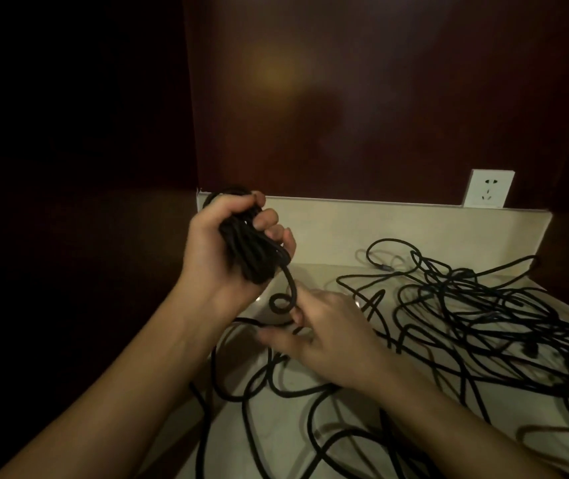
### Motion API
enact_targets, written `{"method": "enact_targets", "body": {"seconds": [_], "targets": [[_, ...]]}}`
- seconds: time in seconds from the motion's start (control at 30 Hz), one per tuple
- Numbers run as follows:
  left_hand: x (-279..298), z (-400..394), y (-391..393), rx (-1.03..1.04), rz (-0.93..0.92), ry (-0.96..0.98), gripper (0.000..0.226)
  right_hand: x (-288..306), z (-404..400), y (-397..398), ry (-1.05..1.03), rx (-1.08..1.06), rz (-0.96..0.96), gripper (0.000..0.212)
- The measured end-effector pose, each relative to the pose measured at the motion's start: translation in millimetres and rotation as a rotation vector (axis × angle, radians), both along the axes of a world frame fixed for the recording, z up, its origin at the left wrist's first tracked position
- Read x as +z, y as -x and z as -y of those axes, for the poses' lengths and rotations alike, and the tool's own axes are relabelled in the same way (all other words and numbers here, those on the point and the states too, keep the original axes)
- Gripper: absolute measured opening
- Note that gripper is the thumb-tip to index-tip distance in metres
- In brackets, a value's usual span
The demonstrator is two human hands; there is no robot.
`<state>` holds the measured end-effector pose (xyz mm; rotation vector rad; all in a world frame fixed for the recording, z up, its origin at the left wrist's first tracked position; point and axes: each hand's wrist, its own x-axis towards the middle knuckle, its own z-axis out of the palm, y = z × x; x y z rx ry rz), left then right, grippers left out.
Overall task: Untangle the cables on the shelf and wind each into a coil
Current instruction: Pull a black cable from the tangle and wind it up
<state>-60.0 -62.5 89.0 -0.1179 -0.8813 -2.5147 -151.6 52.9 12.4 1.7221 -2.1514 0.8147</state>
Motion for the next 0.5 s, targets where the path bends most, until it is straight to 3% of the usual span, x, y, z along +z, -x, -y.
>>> {"method": "enact_targets", "body": {"seconds": [0.1,0.17,0.23,0.33,0.5], "targets": [[-3.2,-2.6,6.6,0.046,-0.080,-0.143,0.009,-5.4,0.5,-5.4,0.108,-0.140,-0.166,0.057],[-5.0,-5.1,10.6,0.130,-0.124,-0.135,0.015,-6.3,3.1,-9.4,0.219,-0.213,-0.263,0.042],[-3.0,-8.7,13.3,0.208,-0.165,-0.079,0.015,-6.9,5.6,-11.8,0.294,-0.221,-0.211,0.031],[0.4,-15.5,16.9,0.294,-0.224,-0.017,0.011,-9.9,8.0,-16.3,0.317,-0.149,0.043,0.036],[-1.8,-13.1,26.1,0.480,-0.272,0.068,0.015,-0.5,4.0,-42.2,0.267,0.022,0.658,0.042]]}}
